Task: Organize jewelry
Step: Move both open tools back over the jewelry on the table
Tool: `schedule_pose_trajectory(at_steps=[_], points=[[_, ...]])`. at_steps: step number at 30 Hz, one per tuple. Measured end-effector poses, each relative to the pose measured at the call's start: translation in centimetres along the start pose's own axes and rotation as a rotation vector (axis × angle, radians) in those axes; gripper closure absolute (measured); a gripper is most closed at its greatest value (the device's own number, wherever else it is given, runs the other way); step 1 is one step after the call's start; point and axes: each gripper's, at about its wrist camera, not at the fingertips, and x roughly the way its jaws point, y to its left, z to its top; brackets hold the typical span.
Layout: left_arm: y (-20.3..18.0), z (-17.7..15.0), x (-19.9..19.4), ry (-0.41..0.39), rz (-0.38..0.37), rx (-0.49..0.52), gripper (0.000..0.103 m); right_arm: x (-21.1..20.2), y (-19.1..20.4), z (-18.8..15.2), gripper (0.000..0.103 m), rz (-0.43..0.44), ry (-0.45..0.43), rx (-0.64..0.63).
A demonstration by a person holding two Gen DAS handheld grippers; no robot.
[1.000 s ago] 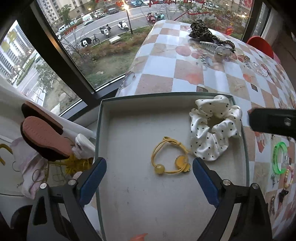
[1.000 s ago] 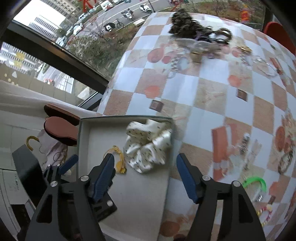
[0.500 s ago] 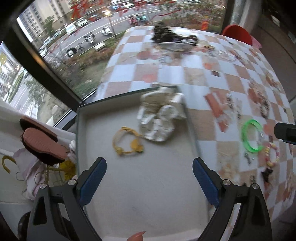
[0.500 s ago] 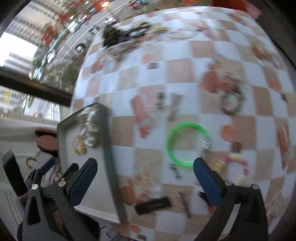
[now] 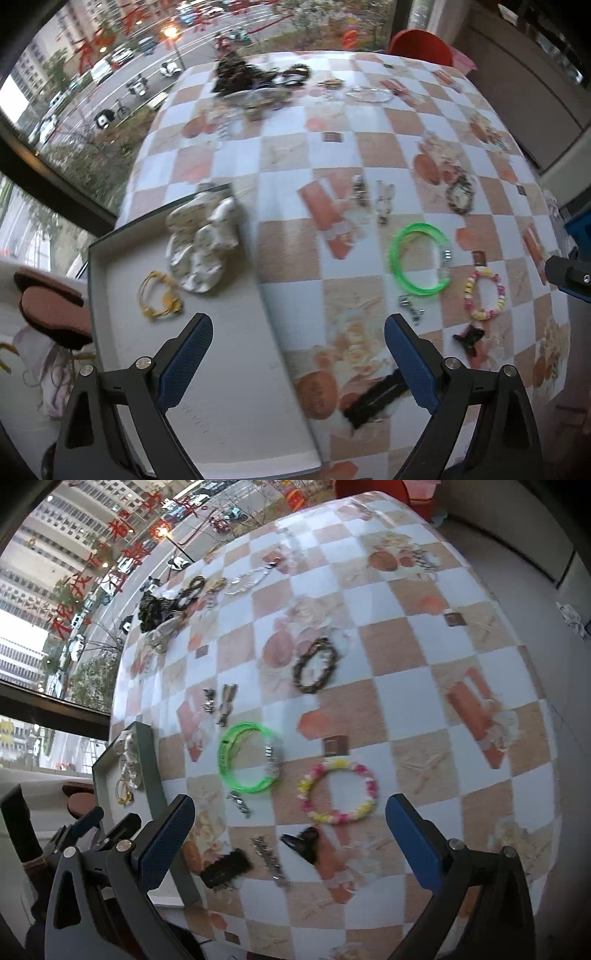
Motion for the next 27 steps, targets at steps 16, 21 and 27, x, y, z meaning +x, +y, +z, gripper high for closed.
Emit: schedule_pose_trajectory(at_steps=[16,21,27], points=[[-4.2,2.0,4.2,0.091,-0.012,0.009,0.006,2.6,-4.8,-0.4,0.0,-0.105,0.128,0.018],[-4.9,2.7,5.9,0.109,-0.016,0.001,0.006,4.1,-5.1,-0.4,0.0,-0.124,0.161,-0.007],[-5.7,3.7,7.5,0.115,-0.024,-0.001,0.006,5.8,-5.7,-0.3,0.0,-0.175,0.199,-0.002]])
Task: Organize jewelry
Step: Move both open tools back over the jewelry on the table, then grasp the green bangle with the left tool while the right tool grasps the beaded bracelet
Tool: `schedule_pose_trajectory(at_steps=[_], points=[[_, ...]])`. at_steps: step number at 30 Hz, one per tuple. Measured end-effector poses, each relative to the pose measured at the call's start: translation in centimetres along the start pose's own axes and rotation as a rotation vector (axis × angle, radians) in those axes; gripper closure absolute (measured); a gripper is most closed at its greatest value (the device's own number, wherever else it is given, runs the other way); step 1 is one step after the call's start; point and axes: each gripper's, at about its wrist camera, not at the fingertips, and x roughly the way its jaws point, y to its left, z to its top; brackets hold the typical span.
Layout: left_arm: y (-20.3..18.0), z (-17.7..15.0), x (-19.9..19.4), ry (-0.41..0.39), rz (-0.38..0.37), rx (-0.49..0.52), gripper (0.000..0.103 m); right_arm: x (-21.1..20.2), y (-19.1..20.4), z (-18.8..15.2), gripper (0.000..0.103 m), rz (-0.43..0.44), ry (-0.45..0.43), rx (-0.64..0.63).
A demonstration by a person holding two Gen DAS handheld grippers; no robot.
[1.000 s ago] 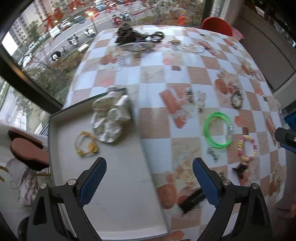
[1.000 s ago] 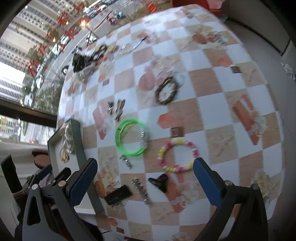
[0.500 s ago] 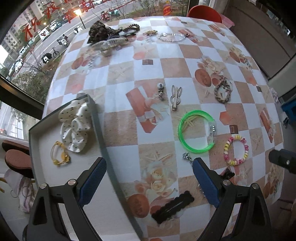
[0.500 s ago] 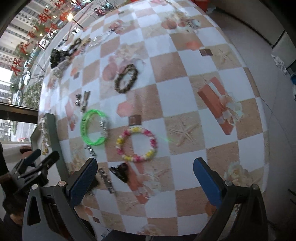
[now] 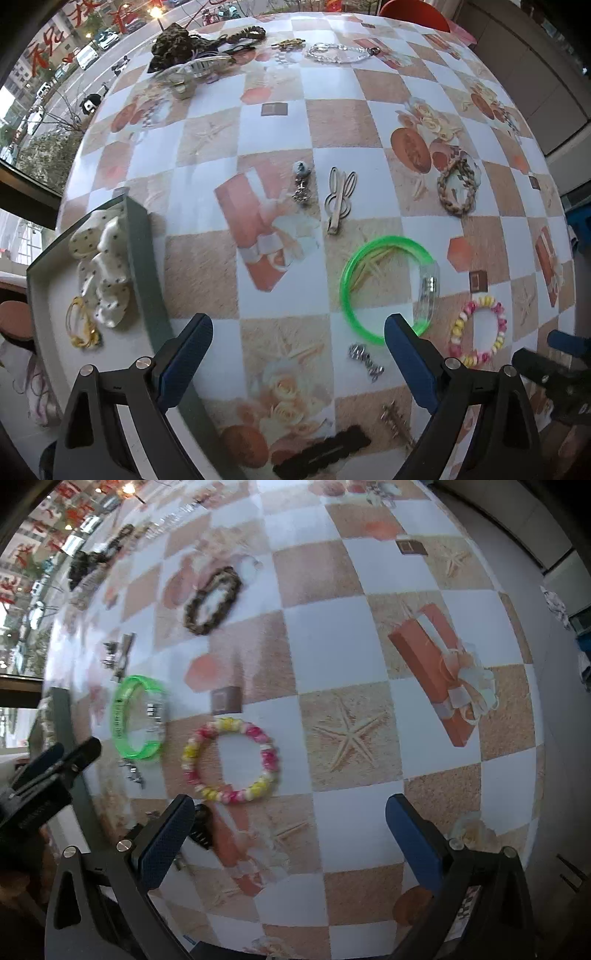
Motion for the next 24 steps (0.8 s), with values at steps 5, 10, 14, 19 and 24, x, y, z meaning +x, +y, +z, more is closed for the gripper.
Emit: schedule_pose_trajectory(at_steps=[5,10,14,19,24], points=[[-0.8,0.8,1.3,0.005,-0.004,0.017,0.006,1.2,0.1,0.2,0.0,-0.028,0.012,-0.017],[-1.6,1.1,2.4,0.018,-0.002,0.035,0.006,2.2,0.2,0.3,0.001,-0.043,0.024,-0.011],[-1.6,1.6,3.1,0.024,-0.004,0.038,0.008,2.8,0.6,0.4,0.005,-0.078,0.023,-0.022],[-2.0,1.9,3.8,0.03,-0.018,0.044,0.024,3.3,2.8,0.2,0.014,-0.147,0.002,-0.08],[-2.7,1.9,3.4,0.019,-0.035,0.068,0.045,3.2,4.7,-0.8,0.035,-0.189,-0.022,-0.154]])
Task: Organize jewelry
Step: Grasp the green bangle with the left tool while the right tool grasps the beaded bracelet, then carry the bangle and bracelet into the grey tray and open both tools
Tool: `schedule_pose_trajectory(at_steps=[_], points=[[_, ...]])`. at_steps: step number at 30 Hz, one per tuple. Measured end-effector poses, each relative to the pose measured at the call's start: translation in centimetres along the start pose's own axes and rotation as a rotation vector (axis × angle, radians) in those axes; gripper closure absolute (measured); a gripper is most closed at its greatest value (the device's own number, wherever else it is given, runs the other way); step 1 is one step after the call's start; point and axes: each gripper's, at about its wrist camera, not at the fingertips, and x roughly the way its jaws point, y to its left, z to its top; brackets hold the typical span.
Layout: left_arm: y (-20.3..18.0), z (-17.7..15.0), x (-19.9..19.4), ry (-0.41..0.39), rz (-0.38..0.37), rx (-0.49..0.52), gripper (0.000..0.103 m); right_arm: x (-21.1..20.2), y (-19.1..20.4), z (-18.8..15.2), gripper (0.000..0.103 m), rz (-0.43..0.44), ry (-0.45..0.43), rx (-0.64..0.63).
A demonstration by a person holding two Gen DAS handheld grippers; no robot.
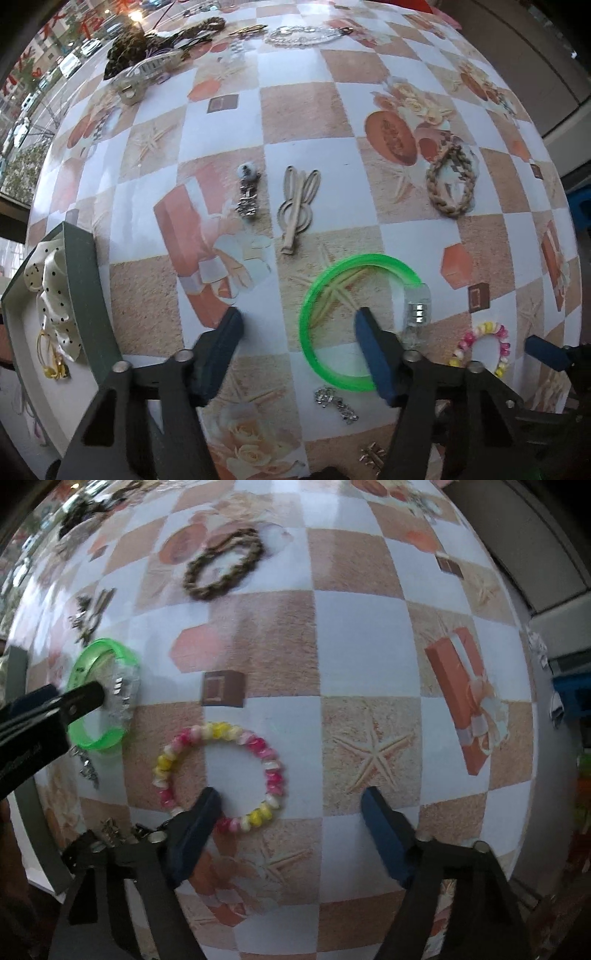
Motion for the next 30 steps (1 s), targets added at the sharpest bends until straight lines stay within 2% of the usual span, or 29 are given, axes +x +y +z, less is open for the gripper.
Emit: schedule_pose_trajectory(at_steps=[1,2,3,4,5,6,8,9,17,24,27,30], points=[[-0.3,0.0,-0.1,-0.001,-0.001,0.006,0.049,-0.2,0.5,-0.1,0.043,0.001,-0.003,-0.012],[-0.6,0.1,-0.1,-0.003,-0.006,0.013,0.06,-0.4,1.0,-0.1,0.046,0.001,-0.006,-0.026],[-0.8,0.2,-0.2,-0.004,-0.009,0.019,0.069,-0.5,1.4,-0.1,0.055,0.003,-0.01,-0.038],[-1.0,0.3,-0.2,-0.002,-0.009,0.025,0.073,-0.7,1.7,-0.2,0.064,0.003,-0.012,-0.045],[-1.4,0.5,-0.1,0.0,-0.014,0.027,0.082,-0.8,1.9,-0.1,0.068,0.005,-0.014,-0.047],[-1.6,0.7,-0.1,0.002,-0.018,0.027,0.093,-0.9,2.1,0.0,0.077,0.009,-0.014,-0.045],[-1.6,0.8,-0.1,0.007,-0.042,0.019,0.093,-1.0,1.9,0.2,0.091,0.012,-0.015,-0.035],[-1.5,0.8,-0.3,0.007,-0.05,0.015,0.093,-0.9,1.7,0.6,0.093,0.025,-0.014,-0.024],[-1.5,-0.2,-2.8,-0.03,-0.079,0.002,0.093,-2.5,-2.2,1.8,0.094,0.15,-0.066,0.085],[-0.1,-0.6,-5.6,-0.07,-0.101,-0.021,0.093,-4.7,-3.7,2.1,0.094,0.195,-0.1,0.117],[0.8,-1.1,-6.7,-0.089,-0.103,-0.032,0.093,-5.5,-4.6,1.1,0.094,0.208,-0.109,0.124],[1.8,-2.0,-8.1,-0.105,-0.107,-0.056,0.093,-6.2,-4.1,1.4,0.094,0.218,-0.114,0.128]])
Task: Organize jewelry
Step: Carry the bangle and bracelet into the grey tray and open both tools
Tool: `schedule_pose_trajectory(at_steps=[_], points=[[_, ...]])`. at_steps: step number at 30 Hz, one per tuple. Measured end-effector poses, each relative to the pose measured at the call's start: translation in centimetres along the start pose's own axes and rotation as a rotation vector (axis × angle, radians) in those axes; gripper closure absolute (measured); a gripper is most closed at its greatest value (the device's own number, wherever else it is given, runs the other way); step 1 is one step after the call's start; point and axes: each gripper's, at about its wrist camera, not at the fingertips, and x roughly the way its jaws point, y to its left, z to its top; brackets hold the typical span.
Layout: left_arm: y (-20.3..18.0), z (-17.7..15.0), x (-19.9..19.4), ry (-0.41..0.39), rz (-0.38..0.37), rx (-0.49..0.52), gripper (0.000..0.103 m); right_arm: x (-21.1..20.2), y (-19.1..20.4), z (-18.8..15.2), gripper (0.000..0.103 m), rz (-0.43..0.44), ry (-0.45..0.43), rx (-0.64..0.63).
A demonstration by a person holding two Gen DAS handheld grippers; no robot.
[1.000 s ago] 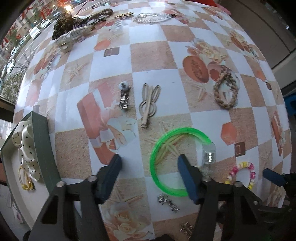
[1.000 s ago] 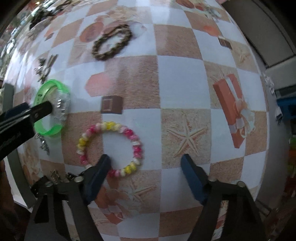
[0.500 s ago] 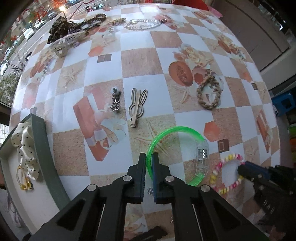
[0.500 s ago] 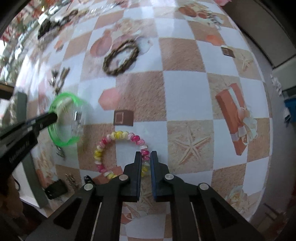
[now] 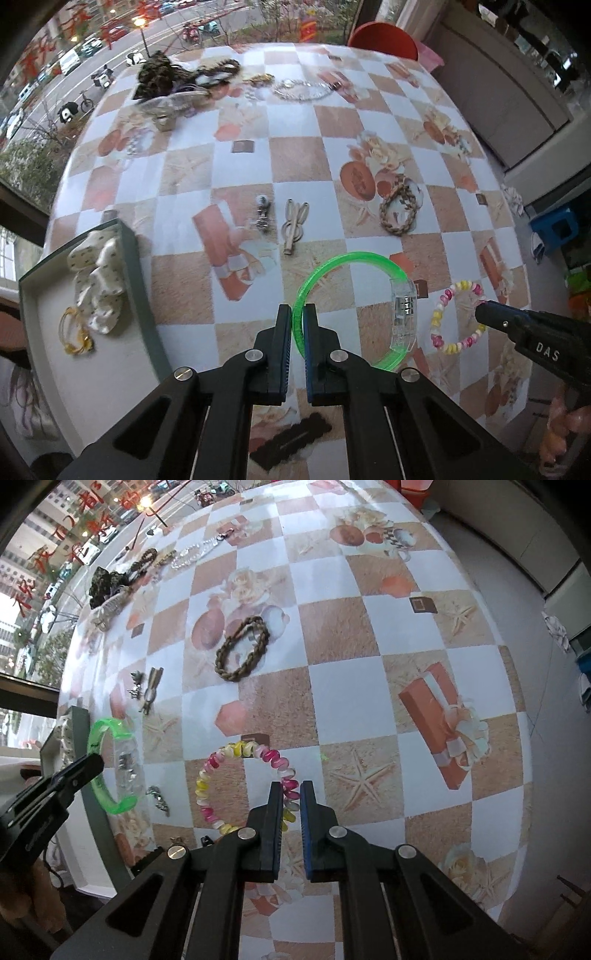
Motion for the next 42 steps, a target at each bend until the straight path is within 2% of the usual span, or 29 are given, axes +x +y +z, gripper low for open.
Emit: schedule_pose_trajectory(at_steps=[7,15,29,36,42], points=[[2.7,-1.7,-2.9,-0.032,0.01,-0.046,0.093,-1.9,1.7,-0.2,0.094,0.024,-0.022,-0.028],[7.0,-4.1,-5.2,-0.06,0.034,-0.131,0.093,-3.4,6.8,0.6,0.094,0.061,-0.054,-0.122],[16.4,-9.1,-7.0,-0.086,0.097,-0.336,0.093,-1.9,20.3,0.3,0.094,0.143,-0.025,-0.375],[20.3,-11.0,-6.6,-0.079,0.122,-0.429,0.093,0.0,27.2,-0.1,0.094,0.171,-0.002,-0.499],[22.8,-11.7,-5.3,-0.066,0.149,-0.481,0.093,2.5,32.1,0.2,0.094,0.207,0.033,-0.542]])
